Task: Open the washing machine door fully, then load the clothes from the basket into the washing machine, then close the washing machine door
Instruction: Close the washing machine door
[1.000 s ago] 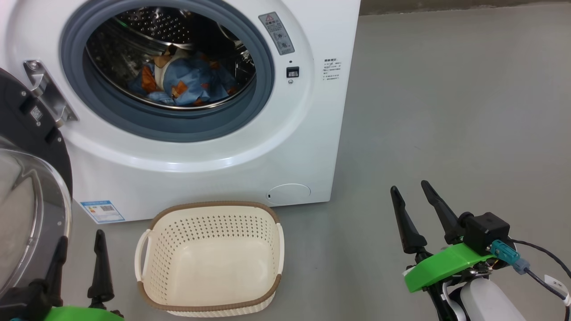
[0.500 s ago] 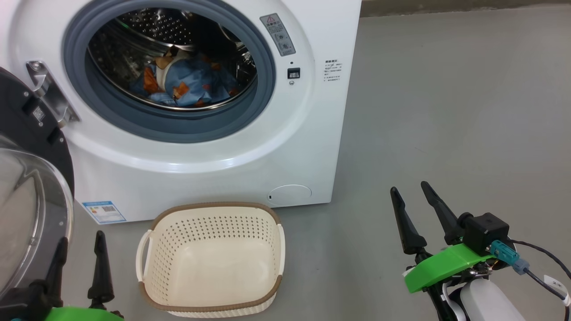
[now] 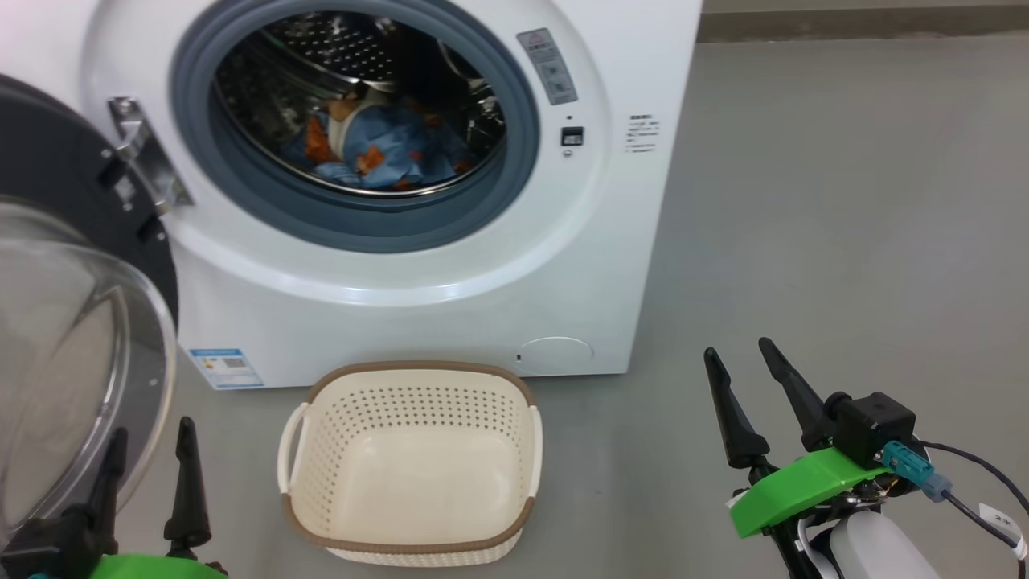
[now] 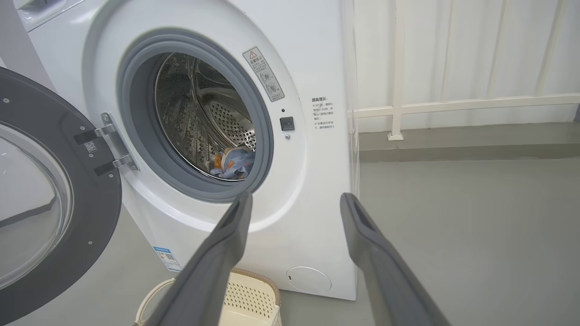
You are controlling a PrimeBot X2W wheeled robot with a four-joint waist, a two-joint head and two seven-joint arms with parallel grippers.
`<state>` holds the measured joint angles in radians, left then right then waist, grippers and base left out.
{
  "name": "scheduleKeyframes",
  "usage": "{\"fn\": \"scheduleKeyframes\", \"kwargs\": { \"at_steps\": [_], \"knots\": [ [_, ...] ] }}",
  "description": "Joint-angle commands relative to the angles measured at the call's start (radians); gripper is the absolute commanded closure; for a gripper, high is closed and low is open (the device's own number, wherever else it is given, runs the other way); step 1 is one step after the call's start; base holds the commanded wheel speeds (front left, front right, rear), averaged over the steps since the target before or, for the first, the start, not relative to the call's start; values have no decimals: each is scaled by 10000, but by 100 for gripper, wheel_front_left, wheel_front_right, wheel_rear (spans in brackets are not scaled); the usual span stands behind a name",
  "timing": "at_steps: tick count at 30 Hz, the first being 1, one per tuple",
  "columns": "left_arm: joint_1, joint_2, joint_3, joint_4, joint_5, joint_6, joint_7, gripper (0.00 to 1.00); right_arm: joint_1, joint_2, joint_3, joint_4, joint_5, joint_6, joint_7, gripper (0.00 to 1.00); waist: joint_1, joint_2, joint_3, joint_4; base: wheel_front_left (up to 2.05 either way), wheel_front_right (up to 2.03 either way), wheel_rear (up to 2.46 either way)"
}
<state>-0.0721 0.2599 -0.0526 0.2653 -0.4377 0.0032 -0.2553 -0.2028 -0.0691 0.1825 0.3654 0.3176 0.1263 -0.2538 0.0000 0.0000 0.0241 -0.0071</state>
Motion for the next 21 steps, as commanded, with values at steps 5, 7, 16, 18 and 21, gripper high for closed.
{"fn": "scheduleKeyframes", "kwargs": {
  "at_steps": [5, 7, 16, 18, 21],
  "knots": [
    [-105, 112, 339, -174, 149, 194, -65, 0, -85, -87, 222, -148, 147, 44, -80, 0, 0, 0, -94, 661, 0, 0, 0],
    [-91, 112, 331, -148, 180, 250, -65, 0, -87, -96, 241, -118, 175, 44, -80, 0, 0, 0, -112, 883, 0, 0, 0],
    [-49, 182, 287, -59, 223, 433, 9, 0, -113, -85, 330, 3, 313, 44, -80, 0, 0, 0, -216, 1925, 0, 0, 0],
    [-30, 191, 272, -60, 226, 475, 44, 0, -106, -88, 362, 34, 331, 44, -80, 0, 0, 0, -231, 2159, 0, 0, 0],
    [-19, 195, 264, -67, 202, 517, 79, 0, -95, -87, 412, 65, 351, 44, -80, 0, 0, 0, -235, 2503, 0, 0, 0]
  ]
}}
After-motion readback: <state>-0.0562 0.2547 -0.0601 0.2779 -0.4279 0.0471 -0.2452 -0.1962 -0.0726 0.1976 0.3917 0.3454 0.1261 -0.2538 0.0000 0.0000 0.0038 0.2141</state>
